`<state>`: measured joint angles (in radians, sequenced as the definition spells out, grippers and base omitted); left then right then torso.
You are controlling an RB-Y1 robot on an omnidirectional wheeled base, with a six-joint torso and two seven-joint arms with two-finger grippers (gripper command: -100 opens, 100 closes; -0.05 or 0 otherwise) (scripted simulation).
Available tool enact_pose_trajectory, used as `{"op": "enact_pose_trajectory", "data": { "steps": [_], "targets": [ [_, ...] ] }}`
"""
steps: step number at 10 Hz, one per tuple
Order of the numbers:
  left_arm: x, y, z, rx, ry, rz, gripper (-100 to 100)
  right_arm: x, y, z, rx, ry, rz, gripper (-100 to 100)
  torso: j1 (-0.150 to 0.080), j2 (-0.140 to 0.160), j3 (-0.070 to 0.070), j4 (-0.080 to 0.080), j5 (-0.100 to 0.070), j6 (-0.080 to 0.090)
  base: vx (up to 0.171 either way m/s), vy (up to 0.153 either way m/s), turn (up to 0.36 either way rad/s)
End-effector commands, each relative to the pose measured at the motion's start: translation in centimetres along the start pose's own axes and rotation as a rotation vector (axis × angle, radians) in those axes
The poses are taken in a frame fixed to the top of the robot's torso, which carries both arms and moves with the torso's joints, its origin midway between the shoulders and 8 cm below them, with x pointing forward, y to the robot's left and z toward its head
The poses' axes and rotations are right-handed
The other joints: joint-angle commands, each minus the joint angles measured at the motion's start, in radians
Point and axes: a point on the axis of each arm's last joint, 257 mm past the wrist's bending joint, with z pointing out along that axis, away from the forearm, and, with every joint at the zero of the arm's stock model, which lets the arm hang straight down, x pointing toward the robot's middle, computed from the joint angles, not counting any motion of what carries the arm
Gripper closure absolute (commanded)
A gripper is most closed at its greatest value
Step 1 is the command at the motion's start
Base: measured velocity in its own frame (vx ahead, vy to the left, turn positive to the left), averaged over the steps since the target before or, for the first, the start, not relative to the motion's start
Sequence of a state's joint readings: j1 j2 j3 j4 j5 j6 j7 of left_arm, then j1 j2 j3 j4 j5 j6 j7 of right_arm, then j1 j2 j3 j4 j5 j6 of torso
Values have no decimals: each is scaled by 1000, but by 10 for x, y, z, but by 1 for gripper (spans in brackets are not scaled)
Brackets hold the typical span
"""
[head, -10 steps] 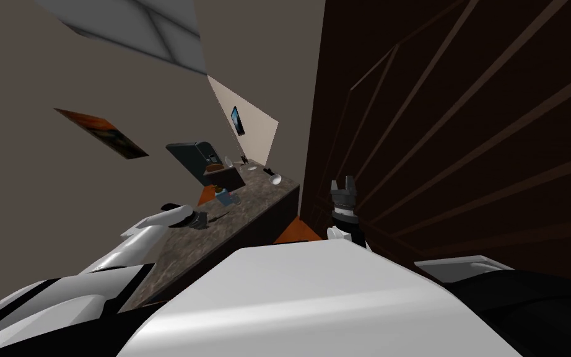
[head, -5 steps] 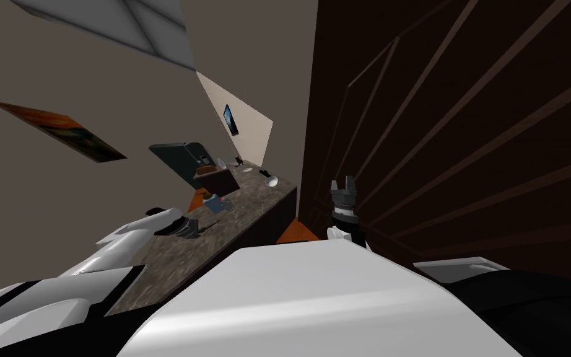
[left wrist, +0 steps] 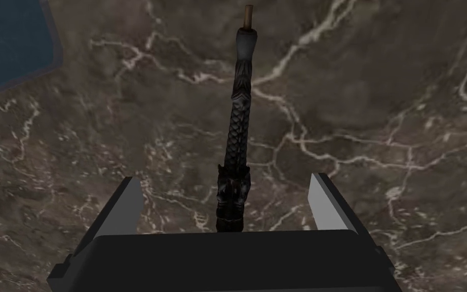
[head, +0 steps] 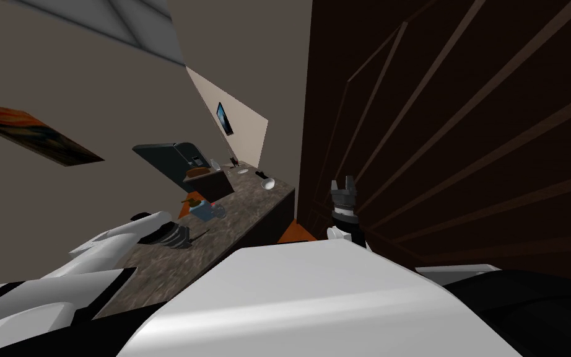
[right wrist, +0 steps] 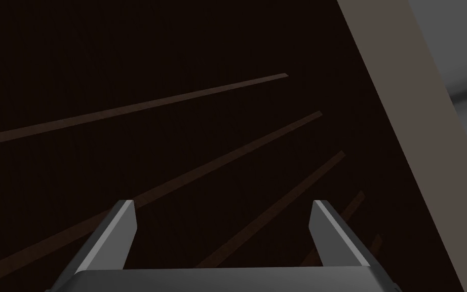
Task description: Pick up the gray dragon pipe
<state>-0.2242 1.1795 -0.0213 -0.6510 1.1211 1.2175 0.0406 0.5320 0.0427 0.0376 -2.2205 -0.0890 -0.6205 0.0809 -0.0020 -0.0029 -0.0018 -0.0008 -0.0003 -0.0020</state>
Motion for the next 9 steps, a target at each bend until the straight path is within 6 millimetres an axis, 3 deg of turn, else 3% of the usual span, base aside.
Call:
{"op": "enact_pose_trajectory", "data": {
  "steps": [1, 2, 3, 4, 5, 9],
  "targets": [
    [0, 0, 0, 0, 0, 0, 0, 0, 0, 0, 0, 0, 0, 0, 0, 0, 0, 0, 0, 0, 0, 0, 0],
    [4, 6, 14, 1, 1, 0, -100, 0, 0, 0, 0, 0, 0, 0, 1, 2, 1, 1, 0, 0, -3, 4, -12],
    [7, 10, 23, 1, 2, 0, -100, 0, 0, 0, 0, 0, 0, 0, 2, 3, 2, 1, 1, 0, -11, 13, -38],
    [5, 8, 20, -2, 1, 0, -100, 0, 0, 0, 0, 0, 0, 0, 2, 4, 2, 1, 1, 0, -5, 6, -13],
    [5, 8, 21, 0, 1, 1, 100, 0, 0, 0, 0, 0, 0, 0, 2, 4, 2, 1, 0, 0, 0, 0, 0],
    [5, 8, 21, -2, 1, 2, 100, 0, 0, 0, 0, 0, 0, 0, 3, 4, 2, 1, 1, 0, 0, 0, 0]
  ]
}}
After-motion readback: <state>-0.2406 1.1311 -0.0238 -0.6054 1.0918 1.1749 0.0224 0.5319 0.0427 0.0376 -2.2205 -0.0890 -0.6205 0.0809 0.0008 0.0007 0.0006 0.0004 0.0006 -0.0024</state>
